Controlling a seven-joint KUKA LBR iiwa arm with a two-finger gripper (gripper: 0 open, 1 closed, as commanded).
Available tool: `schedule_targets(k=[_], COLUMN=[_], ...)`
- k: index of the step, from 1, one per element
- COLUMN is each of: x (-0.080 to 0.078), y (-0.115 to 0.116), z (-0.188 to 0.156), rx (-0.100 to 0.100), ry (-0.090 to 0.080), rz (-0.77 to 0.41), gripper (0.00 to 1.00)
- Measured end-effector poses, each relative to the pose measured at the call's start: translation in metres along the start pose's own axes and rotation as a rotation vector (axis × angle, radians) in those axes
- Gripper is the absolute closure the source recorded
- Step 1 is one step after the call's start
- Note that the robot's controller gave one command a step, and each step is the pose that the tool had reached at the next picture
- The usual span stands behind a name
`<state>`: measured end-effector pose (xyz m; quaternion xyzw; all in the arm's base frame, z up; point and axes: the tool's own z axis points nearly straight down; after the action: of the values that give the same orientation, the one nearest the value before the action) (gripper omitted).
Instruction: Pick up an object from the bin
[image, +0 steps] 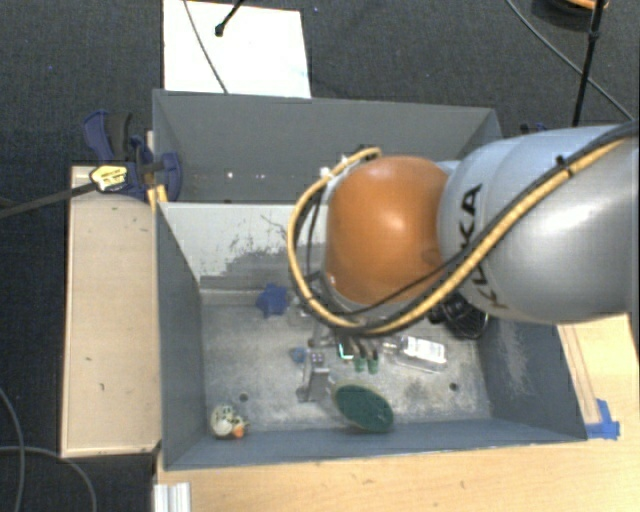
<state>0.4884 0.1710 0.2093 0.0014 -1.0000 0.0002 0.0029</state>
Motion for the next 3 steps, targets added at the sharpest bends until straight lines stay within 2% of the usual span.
schedule_targets(k=[1, 2, 3], x=[-0.034, 0.009, 0.005], y=[-0.042, -0.087, -0.084], z=[0.067, 0.125, 0.122], rx=[0.001, 0.003, -0.002], ry=[-0.003, 0.002, -0.008], rz=[0.162, 0.147, 0.151], gripper=[0.0, 0.0, 1.0])
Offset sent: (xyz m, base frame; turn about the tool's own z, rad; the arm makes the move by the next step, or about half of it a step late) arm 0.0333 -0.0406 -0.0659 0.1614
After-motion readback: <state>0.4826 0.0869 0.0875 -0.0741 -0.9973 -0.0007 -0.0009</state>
